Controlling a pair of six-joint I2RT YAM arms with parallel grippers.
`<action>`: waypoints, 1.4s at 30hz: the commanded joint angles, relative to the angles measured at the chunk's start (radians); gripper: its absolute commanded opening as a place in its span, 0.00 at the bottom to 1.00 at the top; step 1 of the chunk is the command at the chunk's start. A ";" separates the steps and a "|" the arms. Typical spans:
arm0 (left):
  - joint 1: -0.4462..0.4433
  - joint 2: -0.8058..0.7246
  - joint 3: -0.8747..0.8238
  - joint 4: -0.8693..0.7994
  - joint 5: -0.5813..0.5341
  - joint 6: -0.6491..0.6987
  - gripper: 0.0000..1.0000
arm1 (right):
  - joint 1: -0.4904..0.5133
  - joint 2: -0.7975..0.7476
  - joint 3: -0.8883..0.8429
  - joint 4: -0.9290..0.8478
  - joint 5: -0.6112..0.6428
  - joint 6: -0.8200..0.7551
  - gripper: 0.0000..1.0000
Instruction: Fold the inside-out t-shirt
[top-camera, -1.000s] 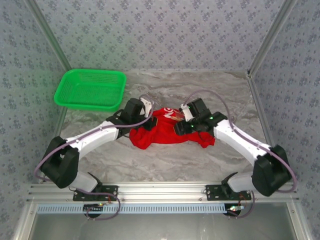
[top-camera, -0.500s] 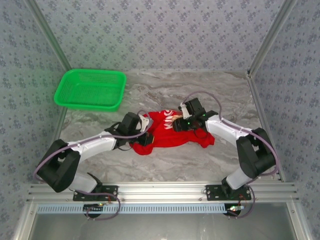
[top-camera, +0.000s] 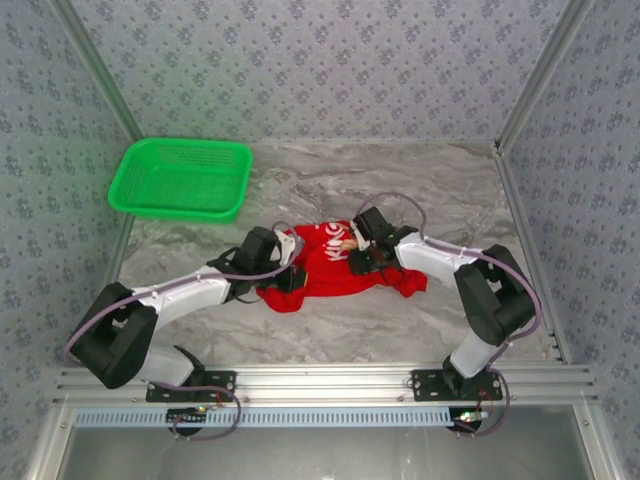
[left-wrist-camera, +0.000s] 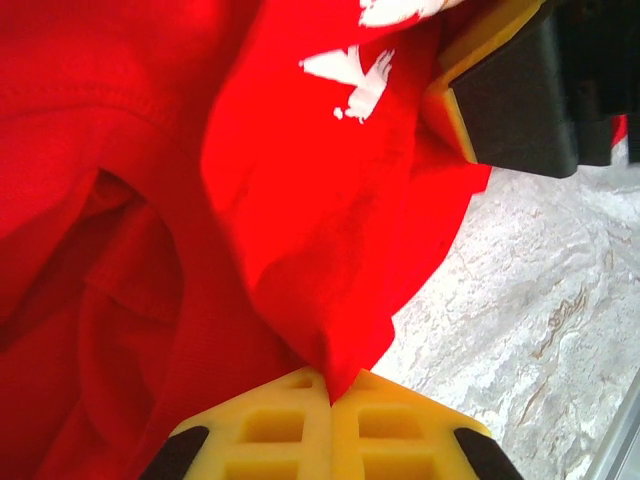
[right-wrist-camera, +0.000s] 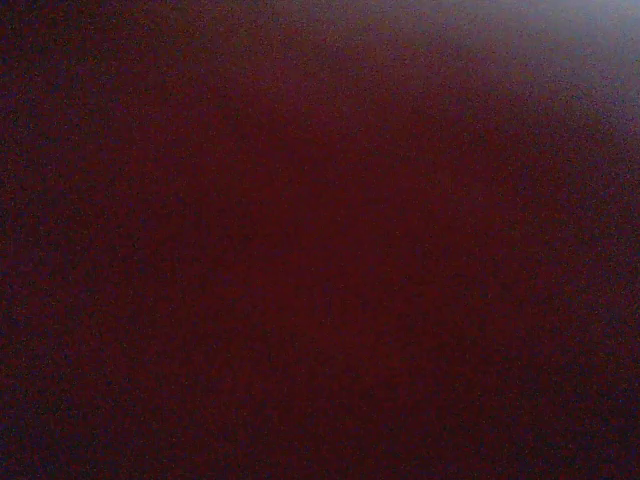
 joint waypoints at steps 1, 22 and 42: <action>-0.005 -0.065 0.005 0.020 -0.041 -0.024 0.00 | 0.001 -0.046 0.011 -0.063 0.077 -0.025 0.13; -0.045 -0.217 -0.117 -0.080 -0.058 -0.063 0.04 | -0.127 -0.713 -0.328 -0.180 -0.087 0.146 0.00; -0.034 -0.210 0.083 -0.083 -0.003 -0.051 0.00 | 0.203 -0.411 -0.268 0.351 0.034 -0.366 0.73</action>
